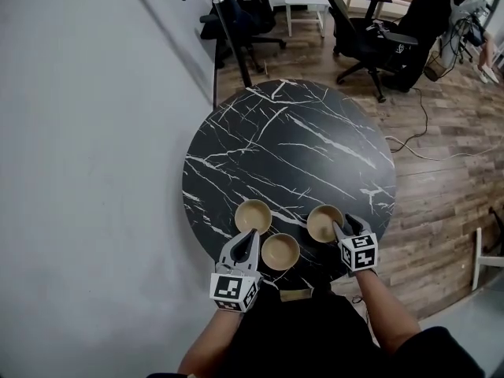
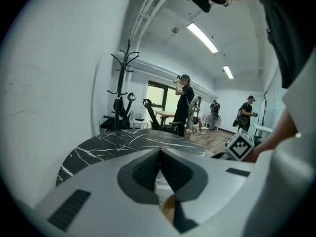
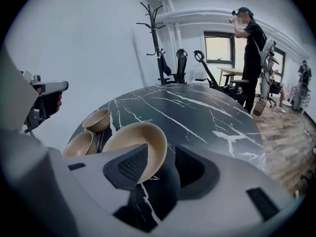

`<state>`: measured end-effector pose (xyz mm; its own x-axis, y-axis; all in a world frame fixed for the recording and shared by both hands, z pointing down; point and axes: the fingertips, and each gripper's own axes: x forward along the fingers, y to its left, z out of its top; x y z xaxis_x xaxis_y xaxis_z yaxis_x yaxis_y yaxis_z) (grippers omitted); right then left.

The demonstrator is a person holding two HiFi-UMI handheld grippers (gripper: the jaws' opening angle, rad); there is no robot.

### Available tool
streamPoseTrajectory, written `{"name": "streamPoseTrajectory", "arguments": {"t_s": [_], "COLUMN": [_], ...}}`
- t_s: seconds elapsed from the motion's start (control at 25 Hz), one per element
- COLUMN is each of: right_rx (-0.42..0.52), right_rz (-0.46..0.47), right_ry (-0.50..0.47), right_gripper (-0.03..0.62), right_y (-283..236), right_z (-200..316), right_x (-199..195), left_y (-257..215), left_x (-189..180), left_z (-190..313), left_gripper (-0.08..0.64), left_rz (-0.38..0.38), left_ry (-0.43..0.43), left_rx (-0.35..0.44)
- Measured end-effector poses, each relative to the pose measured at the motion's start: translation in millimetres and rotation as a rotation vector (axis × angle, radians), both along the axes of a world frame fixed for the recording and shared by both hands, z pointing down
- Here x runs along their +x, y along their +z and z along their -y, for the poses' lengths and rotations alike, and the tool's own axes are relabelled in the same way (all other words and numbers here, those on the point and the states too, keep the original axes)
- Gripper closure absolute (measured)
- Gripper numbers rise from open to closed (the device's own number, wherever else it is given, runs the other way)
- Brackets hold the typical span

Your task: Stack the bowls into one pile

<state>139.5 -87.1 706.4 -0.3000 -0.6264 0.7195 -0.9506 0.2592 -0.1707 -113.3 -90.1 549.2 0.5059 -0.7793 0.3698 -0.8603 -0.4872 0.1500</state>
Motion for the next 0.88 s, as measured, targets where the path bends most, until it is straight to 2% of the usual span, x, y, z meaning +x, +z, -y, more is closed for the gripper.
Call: {"name": "streamPoseTrajectory", "arguments": {"t_s": [0.32,0.56,0.88], "right_rx": [-0.036,-0.004,-0.015], "right_rz": [0.019,-0.004,0.010], "right_ry": [0.031,0.037,0.051], "right_gripper": [0.426,0.530,0.555], "right_y": [16,14,11], "right_z": [7,11,12], "right_x": [-5,-2,-3], "left_y": [4,1,2], "left_x": [-3,-14,-23], "left_z": [-4,-2,-6], "left_gripper": [0.548,0.548,0.548], "left_rz": [0.002,-0.001,-0.011], "left_ry": [-0.010,-0.048,-0.079], "left_rx": [-0.015,-0.003,-0.004]}}
